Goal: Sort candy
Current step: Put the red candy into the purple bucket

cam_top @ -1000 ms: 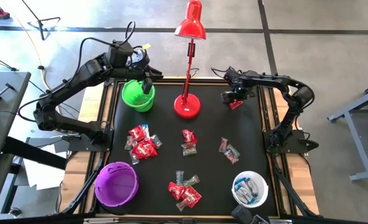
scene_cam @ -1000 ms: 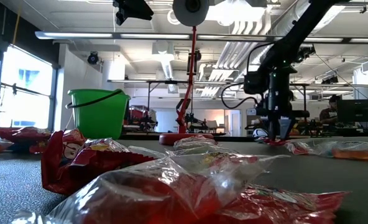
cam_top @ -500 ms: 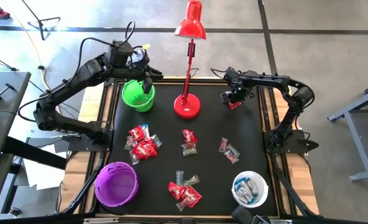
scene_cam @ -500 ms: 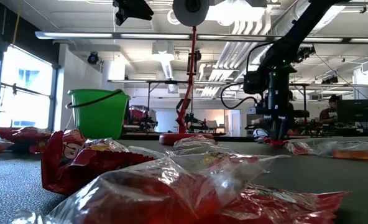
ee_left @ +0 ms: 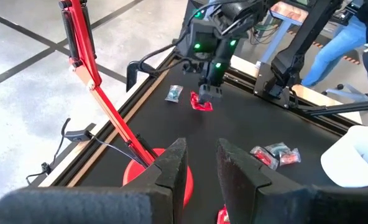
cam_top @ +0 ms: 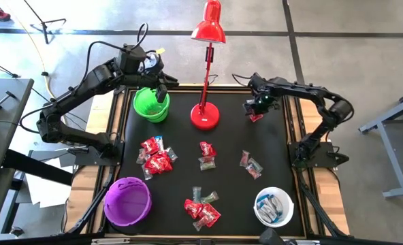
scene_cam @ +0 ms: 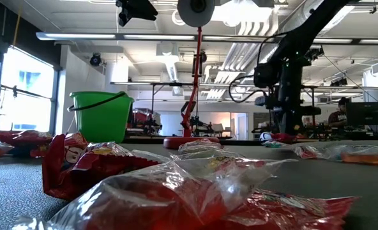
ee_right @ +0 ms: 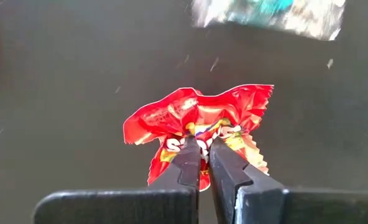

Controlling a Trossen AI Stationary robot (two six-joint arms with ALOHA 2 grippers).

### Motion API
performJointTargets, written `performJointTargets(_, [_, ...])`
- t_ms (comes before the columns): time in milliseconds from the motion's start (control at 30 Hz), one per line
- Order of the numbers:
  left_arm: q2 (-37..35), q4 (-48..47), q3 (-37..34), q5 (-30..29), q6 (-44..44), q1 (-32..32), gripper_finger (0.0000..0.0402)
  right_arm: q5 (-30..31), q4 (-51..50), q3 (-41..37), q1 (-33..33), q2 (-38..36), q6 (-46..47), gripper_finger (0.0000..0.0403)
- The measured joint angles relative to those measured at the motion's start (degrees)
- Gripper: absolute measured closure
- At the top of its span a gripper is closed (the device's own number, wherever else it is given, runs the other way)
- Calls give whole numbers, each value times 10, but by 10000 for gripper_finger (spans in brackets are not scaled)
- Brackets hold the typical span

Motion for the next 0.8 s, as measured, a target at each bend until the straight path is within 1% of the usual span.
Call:
performJointTargets(100, [0,0,0,0,0,0,328,-9,4,0,8,-27,0,396])
performJointTargets(233, [0,0,0,0,0,0,328,-40,11,1,27,-63,-3,396])
performJointTargets(333, [0,0,0,0,0,-2,328,-59,32,1,49,-96,-5,396])
performJointTargets(400, [0,1,0,0,0,-7,328,-60,59,1,69,-119,-2,396])
performJointTargets(500, [0,4,0,0,0,-17,328,-60,120,1,99,-158,0,396])
performJointTargets(633, [0,35,0,1,0,-37,328,-51,243,2,141,-201,5,396])
performJointTargets(800, [0,95,0,1,-9,-62,328,0,401,3,188,-227,15,396])
